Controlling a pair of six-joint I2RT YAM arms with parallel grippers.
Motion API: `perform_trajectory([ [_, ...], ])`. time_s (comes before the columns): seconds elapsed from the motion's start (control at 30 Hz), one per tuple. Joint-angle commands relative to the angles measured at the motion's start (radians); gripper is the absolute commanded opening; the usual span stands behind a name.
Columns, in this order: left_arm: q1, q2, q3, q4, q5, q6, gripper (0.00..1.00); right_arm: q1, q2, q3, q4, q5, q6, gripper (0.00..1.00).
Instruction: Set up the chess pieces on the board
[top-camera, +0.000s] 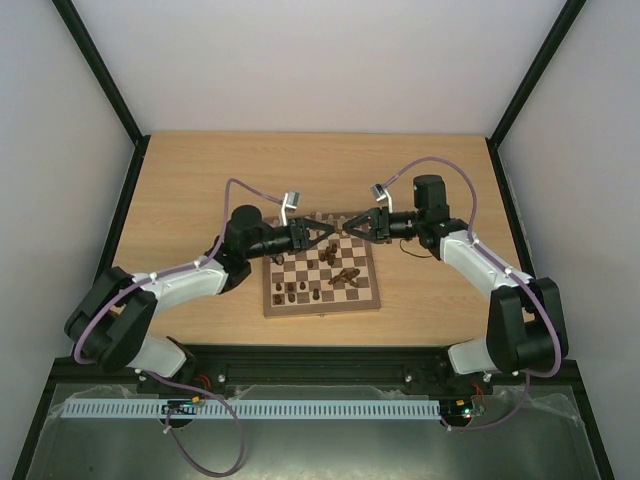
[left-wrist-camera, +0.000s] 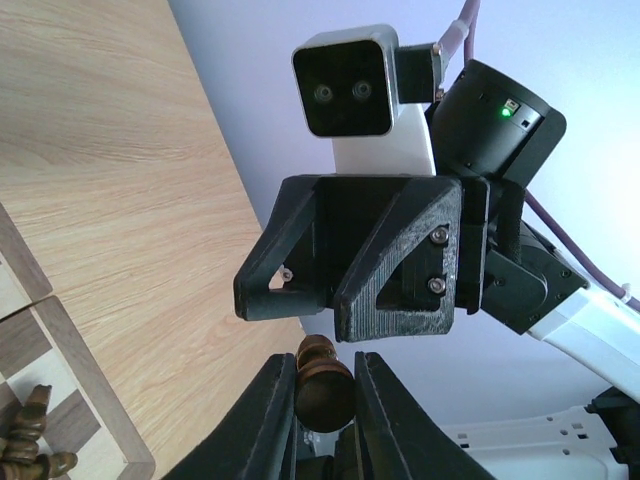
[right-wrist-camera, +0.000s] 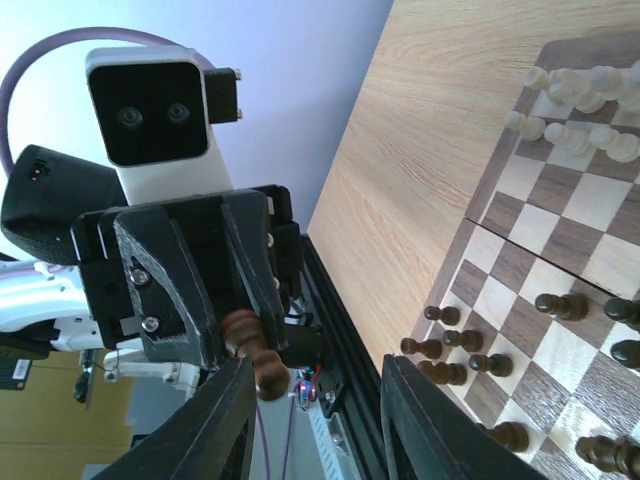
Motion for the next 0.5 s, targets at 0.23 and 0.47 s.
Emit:
perform_trajectory([
  [0.23, -0.041, 0.024, 0.038, 0.054, -0.019, -0.007, 0.17, 0.000, -0.026, -0.059, 0.207, -0.100, 0.192, 0.32],
  [0.47, -0.040, 0.036, 0.043, 0.062, -0.031, -0.014, 0.17, 0.000, -0.046, -0.072, 0.206, -0.109, 0.190, 0.29],
])
